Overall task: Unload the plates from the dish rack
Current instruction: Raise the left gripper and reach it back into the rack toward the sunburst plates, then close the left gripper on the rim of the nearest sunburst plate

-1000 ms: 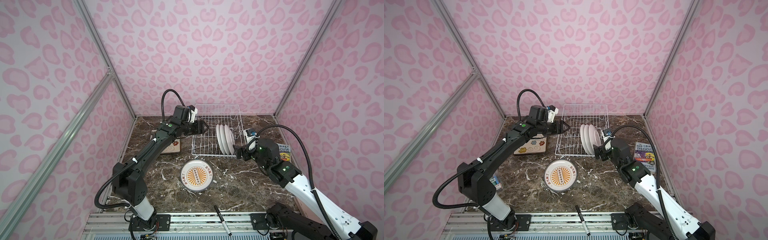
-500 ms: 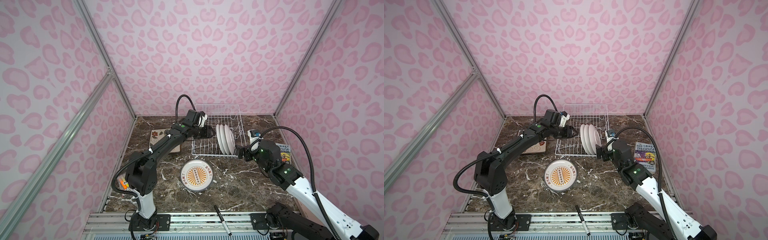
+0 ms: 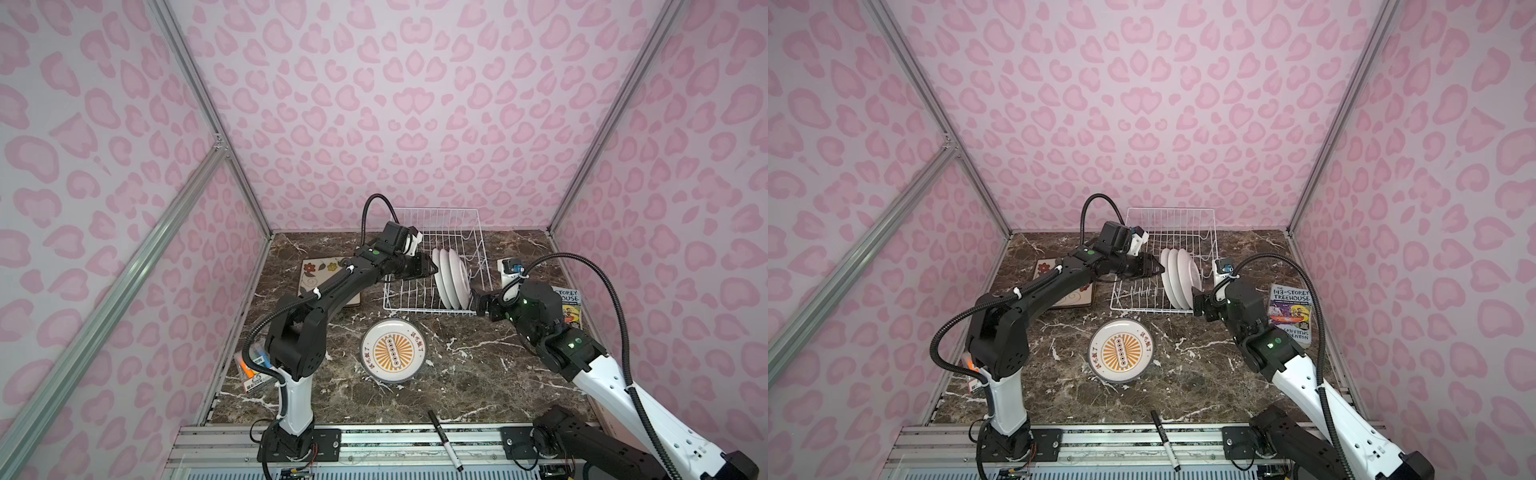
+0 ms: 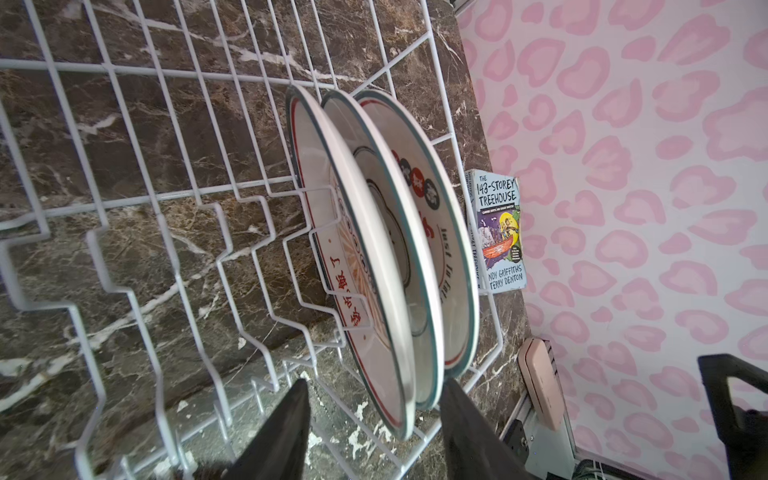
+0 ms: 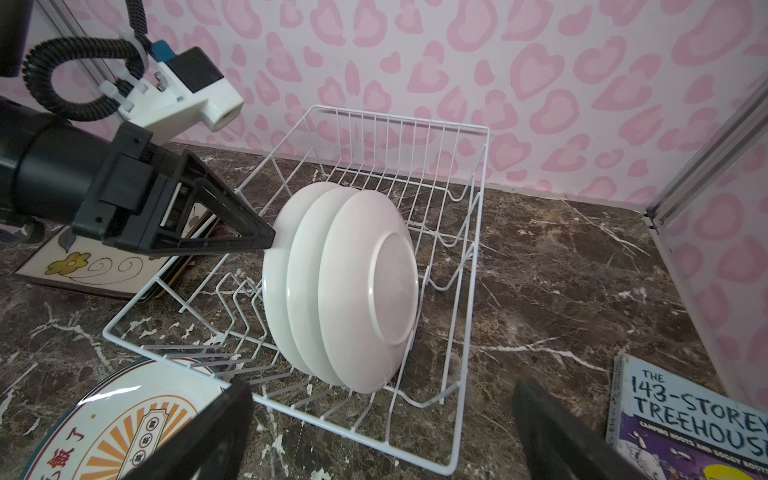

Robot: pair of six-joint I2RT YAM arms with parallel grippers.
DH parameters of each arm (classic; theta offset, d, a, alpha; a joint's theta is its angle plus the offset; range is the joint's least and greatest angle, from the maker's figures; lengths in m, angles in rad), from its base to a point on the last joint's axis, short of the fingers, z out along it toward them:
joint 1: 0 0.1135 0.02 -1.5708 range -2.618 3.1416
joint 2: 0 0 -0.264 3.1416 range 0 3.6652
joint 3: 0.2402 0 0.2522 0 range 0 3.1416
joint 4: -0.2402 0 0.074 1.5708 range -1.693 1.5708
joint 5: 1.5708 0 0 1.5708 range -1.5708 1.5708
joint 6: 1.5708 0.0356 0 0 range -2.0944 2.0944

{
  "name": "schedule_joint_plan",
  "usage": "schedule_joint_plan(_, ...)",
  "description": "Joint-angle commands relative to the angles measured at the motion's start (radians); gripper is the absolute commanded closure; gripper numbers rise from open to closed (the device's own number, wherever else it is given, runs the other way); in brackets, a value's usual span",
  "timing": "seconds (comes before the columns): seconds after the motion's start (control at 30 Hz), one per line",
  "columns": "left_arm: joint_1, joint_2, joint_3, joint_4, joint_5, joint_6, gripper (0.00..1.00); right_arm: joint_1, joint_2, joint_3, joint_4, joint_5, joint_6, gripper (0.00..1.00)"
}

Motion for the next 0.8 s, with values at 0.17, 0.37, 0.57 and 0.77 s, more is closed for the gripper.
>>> schedule_joint_plan(0.17,-0.005,0.041,0.037,0.013,-0.009,-0.004,0.54,0.001,0.008,-0.001,0.032,0.009,0.006,0.01)
schedule_joint_plan(0.37,-0.022,0.083,0.082,0.009,-0.020,-0.011,0.57,0.001,0.003,-0.001,0.032,0.012,0.001,0.01)
schedule_joint_plan(0.57,-0.034,0.116,0.108,0.008,-0.028,-0.031,0.61,0.001,-0.005,-0.005,0.032,0.016,0.002,0.01)
schedule_joint_plan(0.77,-0.042,0.131,0.112,0.022,-0.024,-0.068,0.64,0.000,-0.002,-0.007,0.036,0.016,0.004,0.01)
